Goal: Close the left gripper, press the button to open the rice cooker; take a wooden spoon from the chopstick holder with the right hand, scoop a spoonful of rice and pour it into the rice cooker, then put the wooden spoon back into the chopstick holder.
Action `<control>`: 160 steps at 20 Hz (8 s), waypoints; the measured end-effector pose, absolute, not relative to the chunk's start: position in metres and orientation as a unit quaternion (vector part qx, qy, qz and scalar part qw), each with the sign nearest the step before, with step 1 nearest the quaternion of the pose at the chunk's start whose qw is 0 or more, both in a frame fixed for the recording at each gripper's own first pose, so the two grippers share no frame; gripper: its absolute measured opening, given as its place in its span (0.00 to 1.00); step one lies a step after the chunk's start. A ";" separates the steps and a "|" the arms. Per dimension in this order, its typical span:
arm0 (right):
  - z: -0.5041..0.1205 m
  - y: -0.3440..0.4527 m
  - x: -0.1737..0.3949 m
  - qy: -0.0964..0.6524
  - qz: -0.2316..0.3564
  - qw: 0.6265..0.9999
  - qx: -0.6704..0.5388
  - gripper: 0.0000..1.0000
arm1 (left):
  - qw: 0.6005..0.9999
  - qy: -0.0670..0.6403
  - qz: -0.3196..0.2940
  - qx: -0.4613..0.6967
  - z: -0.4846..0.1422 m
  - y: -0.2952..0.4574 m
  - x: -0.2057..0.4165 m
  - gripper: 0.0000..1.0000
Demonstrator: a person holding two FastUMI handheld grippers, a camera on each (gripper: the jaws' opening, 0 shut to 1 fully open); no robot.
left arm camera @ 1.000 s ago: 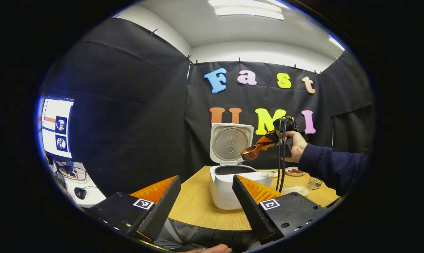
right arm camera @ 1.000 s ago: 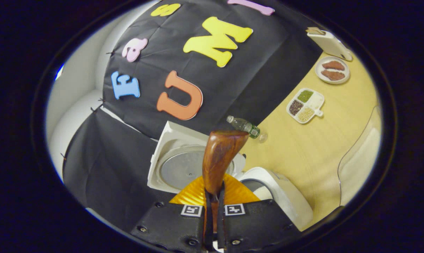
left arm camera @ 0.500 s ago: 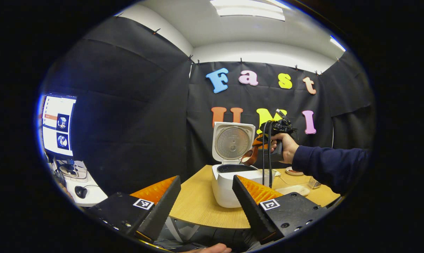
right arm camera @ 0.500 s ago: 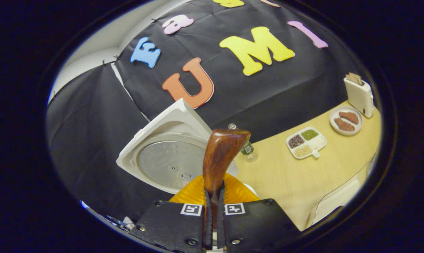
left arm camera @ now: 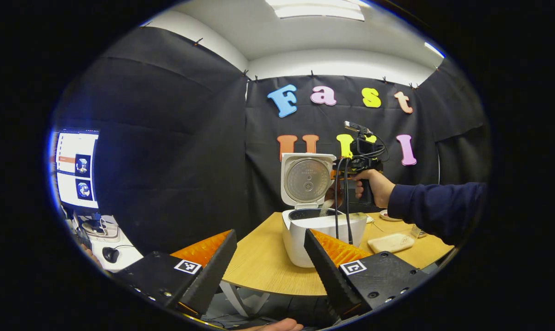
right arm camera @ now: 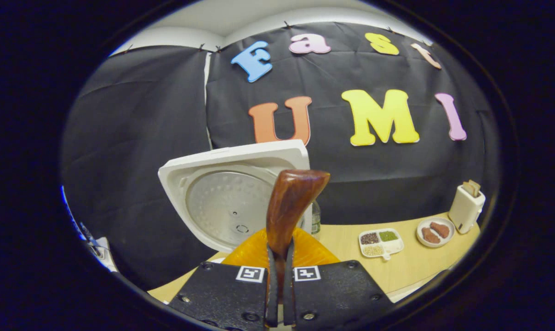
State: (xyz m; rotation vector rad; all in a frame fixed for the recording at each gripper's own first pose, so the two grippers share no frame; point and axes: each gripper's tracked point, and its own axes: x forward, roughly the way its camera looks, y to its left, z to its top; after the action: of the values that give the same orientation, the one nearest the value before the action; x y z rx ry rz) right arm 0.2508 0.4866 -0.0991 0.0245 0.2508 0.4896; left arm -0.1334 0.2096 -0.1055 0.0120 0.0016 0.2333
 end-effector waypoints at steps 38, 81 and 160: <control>-0.048 0.233 0.215 -0.006 0.183 0.982 -0.036 0.12 | 0.998 -0.002 0.069 0.005 -0.090 0.195 -0.114 0.94; -0.123 -0.006 0.180 0.060 -0.027 0.997 0.028 1.00 | 1.000 0.007 0.028 -0.009 -0.096 0.167 -0.080 0.94; -0.088 0.088 -0.051 0.019 0.175 0.983 0.057 1.00 | 0.990 0.101 0.095 0.007 0.001 0.237 0.272 0.95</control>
State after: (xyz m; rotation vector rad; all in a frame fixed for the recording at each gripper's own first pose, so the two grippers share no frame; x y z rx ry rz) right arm -0.0508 0.0881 -0.0880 0.1153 0.0381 0.3523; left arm 0.2721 0.2371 0.0006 0.0133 0.2027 0.1910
